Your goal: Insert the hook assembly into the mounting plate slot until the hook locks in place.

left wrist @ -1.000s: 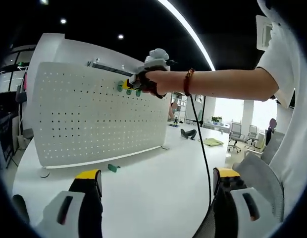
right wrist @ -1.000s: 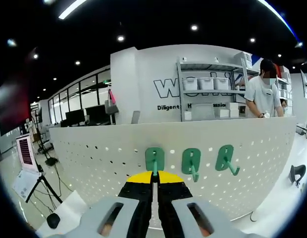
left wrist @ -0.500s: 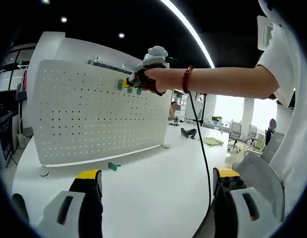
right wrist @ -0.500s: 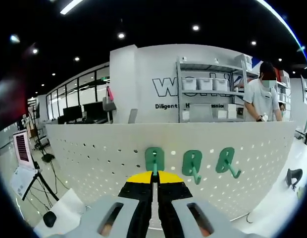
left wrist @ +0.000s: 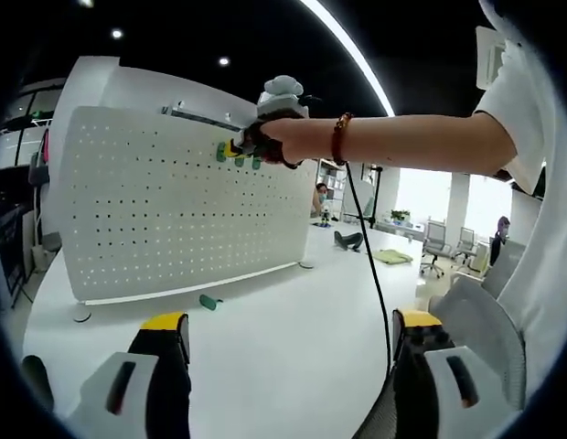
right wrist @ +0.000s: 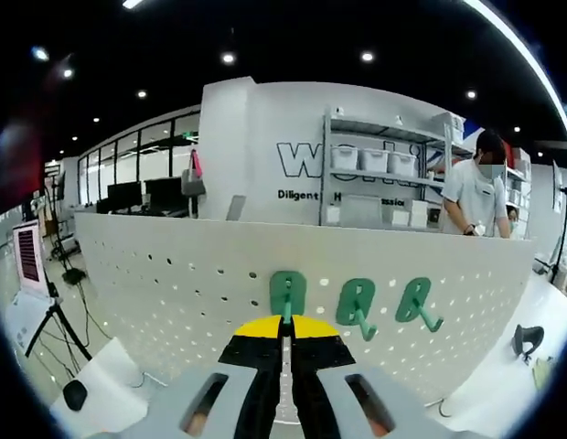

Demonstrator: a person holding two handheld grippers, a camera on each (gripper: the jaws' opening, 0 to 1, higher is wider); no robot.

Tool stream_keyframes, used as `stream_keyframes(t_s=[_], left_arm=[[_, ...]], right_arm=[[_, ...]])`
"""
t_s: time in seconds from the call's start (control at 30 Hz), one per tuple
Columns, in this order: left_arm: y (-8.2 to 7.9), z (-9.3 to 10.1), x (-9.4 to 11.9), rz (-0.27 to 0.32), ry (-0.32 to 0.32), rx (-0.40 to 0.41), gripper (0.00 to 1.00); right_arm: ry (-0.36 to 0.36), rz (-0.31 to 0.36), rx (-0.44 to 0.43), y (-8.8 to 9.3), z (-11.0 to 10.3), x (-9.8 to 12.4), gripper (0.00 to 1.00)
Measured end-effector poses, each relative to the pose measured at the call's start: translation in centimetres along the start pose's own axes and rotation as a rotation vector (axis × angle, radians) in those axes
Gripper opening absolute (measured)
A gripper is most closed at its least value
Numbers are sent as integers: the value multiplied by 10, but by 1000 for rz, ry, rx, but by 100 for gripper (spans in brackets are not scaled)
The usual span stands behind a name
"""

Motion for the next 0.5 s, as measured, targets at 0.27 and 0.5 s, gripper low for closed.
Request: stream_keyframes(t_s=[0.27,0.5], left_arm=[[0,1,-1,-5,5,3,94],[1,1,0,-10,9,9,94]], right_arm=[[-26,-6,-70,0,1,-1,1],[-29,0,-24,1,2,0,1]])
Point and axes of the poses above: the point that each gripper's makers call its tool centre point, and the gripper's own axes: x roughly backward along the fingers, z roughly to its right, y roughly out of its underside, the point moved 9 cm from there along x, roughly backward along the fingers, and after that the axes turned 4 degrees about -z, right-handed, at the moved point
